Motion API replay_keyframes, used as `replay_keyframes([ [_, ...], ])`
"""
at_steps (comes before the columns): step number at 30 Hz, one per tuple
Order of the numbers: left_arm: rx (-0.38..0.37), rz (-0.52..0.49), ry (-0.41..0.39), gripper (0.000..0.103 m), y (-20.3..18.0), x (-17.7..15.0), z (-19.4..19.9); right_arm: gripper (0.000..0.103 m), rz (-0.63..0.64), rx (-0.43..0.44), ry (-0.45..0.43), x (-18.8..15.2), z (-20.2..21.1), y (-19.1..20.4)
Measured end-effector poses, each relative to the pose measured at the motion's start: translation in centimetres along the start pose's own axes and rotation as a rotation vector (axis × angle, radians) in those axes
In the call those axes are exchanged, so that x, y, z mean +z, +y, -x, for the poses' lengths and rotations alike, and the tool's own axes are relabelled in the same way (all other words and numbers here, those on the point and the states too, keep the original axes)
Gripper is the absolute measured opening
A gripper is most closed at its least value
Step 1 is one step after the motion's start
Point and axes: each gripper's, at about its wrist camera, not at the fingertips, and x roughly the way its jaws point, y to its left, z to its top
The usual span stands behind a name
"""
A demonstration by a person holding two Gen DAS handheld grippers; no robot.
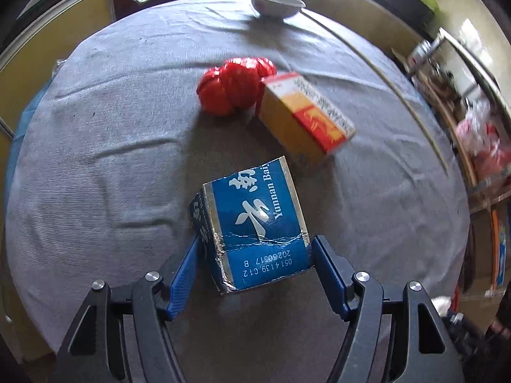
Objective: Collect trash
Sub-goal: 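Lift the blue box with the left tool while the right tool holds the white bag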
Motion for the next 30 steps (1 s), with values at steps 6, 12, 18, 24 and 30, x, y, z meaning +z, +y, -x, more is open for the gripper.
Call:
replay_keyframes([
  [6, -0.017, -0.154, 0.064, 0.072, 0.1, -1.3, 1.0, 0.036, 0.013, 0.005, 0.002, -0.2, 0.0, 0.7],
  [12, -0.061, -0.100, 0.025, 0.075, 1.2, -2.1, 3.4, 0.036, 0.021, 0.006, 0.007, -0.3, -0.2, 1.0],
  [18, -0.038, -0.060, 0.018, 0.075, -0.2, -1.8, 2.9, 0.036, 0.027, 0.008, 0.011, -0.3, -0.4, 1.2],
  [24, -0.010, -0.011, 0.035, 0.075, 0.1, -0.8, 0.5, 0.036, 0.019, 0.003, 0.013, -0.4, -0.6, 0.9],
  [30, -0.032, 0.036, 0.031, 0.073, 1.8, -1.5, -0.4, 0.036, 0.018, 0.004, 0.021, -0.4, -1.0, 0.9],
])
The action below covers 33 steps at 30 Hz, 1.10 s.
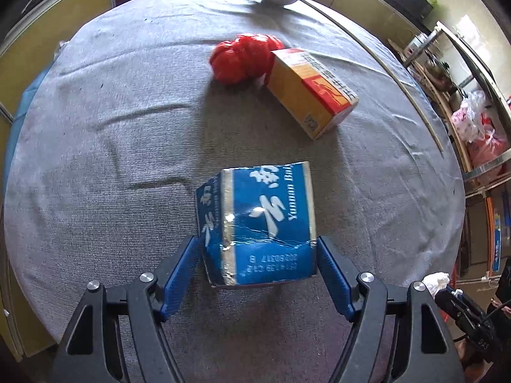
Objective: Collect trash
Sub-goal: 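Lift the blue box with the left tool while the right tool holds the white bag, then carry the blue box and white bag toward the red basket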
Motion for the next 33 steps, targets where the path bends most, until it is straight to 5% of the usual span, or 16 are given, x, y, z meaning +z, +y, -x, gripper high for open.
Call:
replay_keyframes([
  [13, 0.018, 0.003, -0.097, 0.071, -0.1, -1.9, 3.6, 0.036, 0.027, -0.003, -0.018, -0.4, 0.9, 1.3],
  [23, 0.143, -0.144, -0.268, 0.071, -4.3, -5.8, 9.6, 0.036, 0.051, 0.005, -0.090, -1.7, 3.5, 3.0],
  [33, 0.186, -0.260, -0.363, 0.071, -8.5, -9.6, 12.4, 0.036, 0.049, 0.009, -0.161, -4.1, 7.0, 3.0],
])
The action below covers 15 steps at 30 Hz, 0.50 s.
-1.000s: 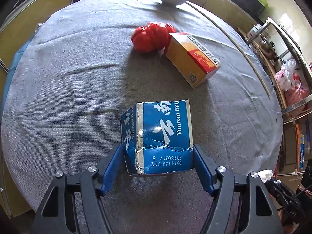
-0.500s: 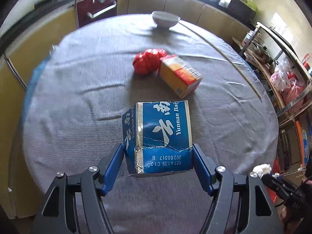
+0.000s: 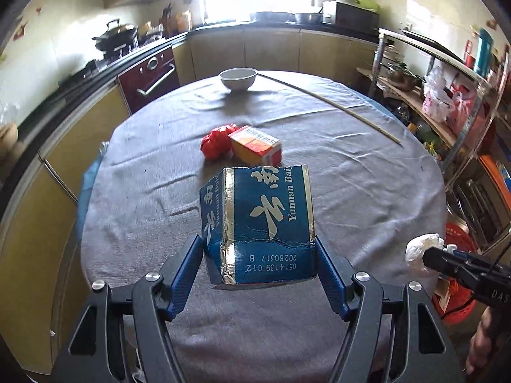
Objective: Collect trash
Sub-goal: 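Carry the blue box and white bag toward the red basket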
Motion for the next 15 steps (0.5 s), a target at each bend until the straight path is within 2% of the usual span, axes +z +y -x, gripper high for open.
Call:
replay_keyframes([
  [15, 0.042, -0.100, -0.120, 0.071, -4.3, -1.2, 5.2, 0.036, 0.003, 0.019, -0.100, -1.9, 5.5, 0.1],
])
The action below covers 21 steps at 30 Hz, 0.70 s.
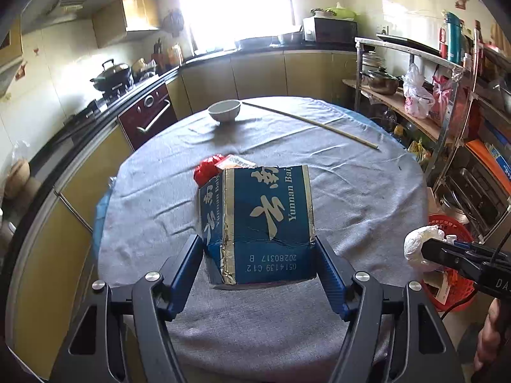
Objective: Collect trash
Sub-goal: 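Carry the blue box and white bag toward the red basket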
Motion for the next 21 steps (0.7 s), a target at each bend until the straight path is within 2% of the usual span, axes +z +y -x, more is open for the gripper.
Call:
replay_keyframes([
  [11, 0.034, -0.061, -0.058, 0.071, -2.2, 0.1, 2.7, 0.036, 0.000, 0.026, -0.038, -0.5, 1.8, -0.1],
  [21, 0.048, -0.113, -0.071, 0.071, -4.4, -0.1, 2.7, 0.036, -0.033, 0.049, -0.056, -0.9, 2.3, -1.5],
])
